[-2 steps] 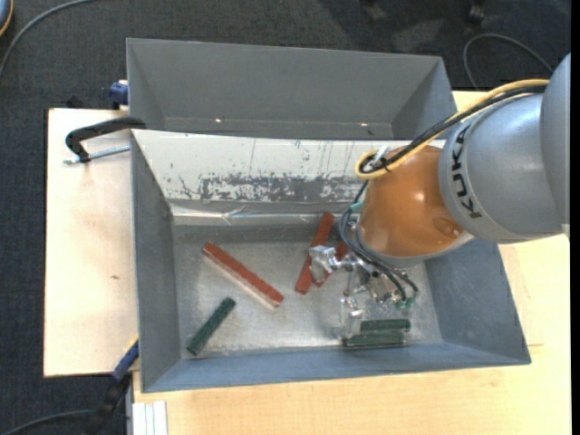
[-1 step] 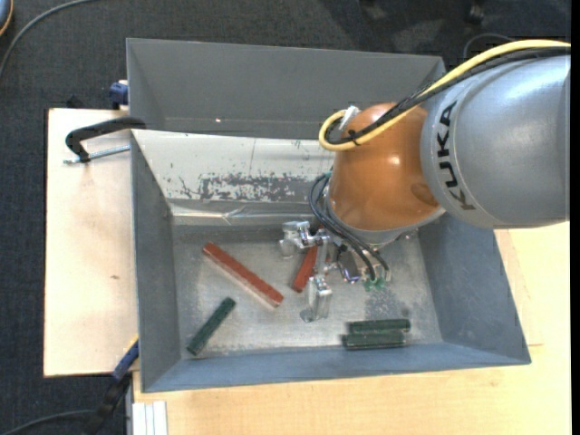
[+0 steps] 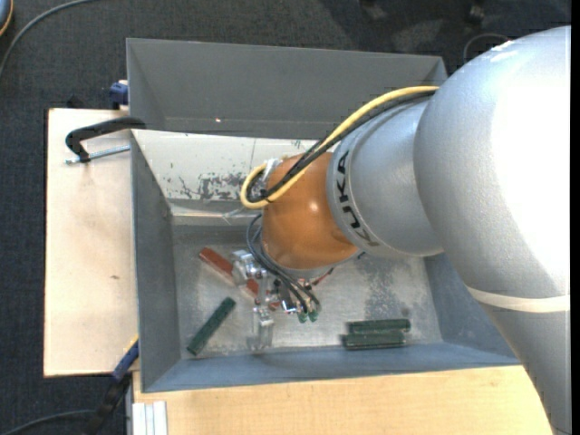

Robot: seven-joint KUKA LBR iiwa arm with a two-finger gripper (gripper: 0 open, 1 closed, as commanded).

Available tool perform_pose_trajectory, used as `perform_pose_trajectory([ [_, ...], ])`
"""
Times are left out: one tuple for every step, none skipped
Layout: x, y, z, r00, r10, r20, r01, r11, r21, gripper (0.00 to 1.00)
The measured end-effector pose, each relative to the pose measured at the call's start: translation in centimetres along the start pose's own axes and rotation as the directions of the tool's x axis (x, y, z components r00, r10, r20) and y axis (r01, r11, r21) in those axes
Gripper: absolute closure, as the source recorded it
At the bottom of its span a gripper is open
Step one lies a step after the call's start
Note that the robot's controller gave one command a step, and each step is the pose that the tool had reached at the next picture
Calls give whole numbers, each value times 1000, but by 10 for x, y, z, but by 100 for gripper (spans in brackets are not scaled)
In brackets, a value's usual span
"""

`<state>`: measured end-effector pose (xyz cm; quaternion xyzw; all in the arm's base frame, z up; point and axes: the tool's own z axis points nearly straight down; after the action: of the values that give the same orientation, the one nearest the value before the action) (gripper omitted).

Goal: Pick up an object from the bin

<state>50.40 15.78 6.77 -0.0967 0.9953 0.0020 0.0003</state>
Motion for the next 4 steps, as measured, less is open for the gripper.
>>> perform_pose_trajectory([
  [-4, -3, -6, 1000, 4, 14, -4, 1000, 0, 100],
  [-1, -4, -3, 1000, 4, 2, -4, 1000, 2, 0],
  [-47, 29, -4, 1000, 1, 9, -1, 1000, 0, 0],
  [-37, -46, -4, 997, -78, 1, 78, 997, 6, 0],
])
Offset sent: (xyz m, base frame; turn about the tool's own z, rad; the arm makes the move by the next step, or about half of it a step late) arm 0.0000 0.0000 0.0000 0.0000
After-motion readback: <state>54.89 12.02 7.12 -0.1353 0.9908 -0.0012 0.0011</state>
